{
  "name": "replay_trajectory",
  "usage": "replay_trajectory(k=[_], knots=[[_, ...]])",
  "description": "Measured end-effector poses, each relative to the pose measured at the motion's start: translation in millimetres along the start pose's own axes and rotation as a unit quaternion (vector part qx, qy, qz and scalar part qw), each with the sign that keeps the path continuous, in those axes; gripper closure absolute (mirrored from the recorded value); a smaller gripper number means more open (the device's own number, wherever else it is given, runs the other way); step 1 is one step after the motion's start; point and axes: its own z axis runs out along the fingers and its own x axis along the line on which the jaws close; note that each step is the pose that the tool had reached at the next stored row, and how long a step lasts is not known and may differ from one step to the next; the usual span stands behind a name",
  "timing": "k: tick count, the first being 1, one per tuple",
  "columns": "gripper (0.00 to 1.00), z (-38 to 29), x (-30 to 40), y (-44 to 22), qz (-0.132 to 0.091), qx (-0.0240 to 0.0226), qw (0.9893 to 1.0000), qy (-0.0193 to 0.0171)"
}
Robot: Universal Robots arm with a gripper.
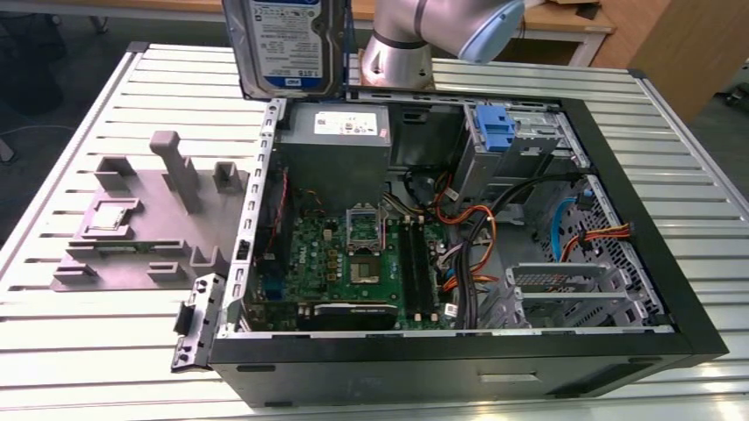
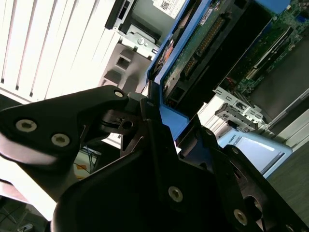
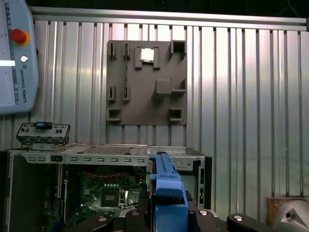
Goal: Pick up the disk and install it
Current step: 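Pick up the disk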
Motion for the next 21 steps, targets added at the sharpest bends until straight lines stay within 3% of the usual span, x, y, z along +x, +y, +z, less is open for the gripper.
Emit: replay_trajectory(k=[7, 21], knots=[[0.64, -0.4, 0.0, -14.8, 0.0, 0.0, 1.0, 0.0], [0.64, -0.6, 0.0, -31.5, 0.0, 0.0, 1.0, 0.0]])
